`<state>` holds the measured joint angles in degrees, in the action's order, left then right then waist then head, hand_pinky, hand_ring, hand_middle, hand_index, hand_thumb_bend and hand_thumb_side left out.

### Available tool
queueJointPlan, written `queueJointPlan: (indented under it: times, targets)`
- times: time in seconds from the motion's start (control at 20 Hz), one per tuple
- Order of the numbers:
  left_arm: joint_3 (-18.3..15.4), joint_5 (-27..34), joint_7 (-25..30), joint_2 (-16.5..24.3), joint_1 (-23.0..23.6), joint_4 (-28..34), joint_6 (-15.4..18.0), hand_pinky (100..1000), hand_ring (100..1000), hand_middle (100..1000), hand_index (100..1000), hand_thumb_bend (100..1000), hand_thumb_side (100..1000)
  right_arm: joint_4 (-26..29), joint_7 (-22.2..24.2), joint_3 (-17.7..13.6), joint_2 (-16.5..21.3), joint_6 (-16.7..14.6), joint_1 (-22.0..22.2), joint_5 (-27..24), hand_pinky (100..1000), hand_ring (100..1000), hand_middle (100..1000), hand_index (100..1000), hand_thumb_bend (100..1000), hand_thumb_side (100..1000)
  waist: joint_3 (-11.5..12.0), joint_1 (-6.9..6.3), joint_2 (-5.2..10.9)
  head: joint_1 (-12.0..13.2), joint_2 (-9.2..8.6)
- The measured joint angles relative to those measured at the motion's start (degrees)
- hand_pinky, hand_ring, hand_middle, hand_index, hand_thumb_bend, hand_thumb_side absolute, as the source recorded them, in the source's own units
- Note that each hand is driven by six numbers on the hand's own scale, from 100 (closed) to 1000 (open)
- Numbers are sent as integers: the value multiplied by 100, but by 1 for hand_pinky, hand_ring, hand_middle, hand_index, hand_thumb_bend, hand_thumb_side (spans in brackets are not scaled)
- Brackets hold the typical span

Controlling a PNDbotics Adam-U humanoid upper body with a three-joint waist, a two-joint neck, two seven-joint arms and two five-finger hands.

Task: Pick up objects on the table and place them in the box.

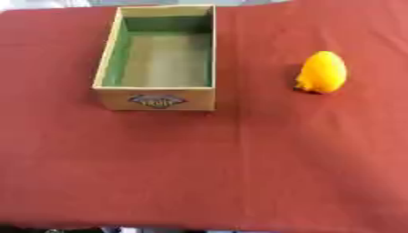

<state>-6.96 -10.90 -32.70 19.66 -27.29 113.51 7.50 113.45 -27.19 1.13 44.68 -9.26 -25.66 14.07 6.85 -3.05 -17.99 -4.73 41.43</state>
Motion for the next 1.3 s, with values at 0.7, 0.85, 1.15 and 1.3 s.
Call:
queueJointPlan:
  times: [0.7,0.85,1.15,1.3]
  targets:
    - [1,-3,6,4,0,0,-5,605,632,704,844,159,924,0,218,110,270,431,-157,188,765,791,730,927,100,896,13,33,38,-65,6]
    - [3,-3,19,5,0,0,-13,605,632,704,844,159,924,2,713,262,572,1041,-370,413,779,808,764,941,100,998,22,40,65,-91,29]
    - [36,-3,67,6,1,0,-17,605,633,704,844,159,924,6,2754,679,1185,1956,-840,1186,808,845,820,978,100,1000,43,63,153,-94,84]
    - [40,-3,86,7,2,0,-17,606,634,704,844,160,925,-9,3871,929,1361,1973,-1084,1567,815,854,827,995,100,1000,53,68,193,-101,104]
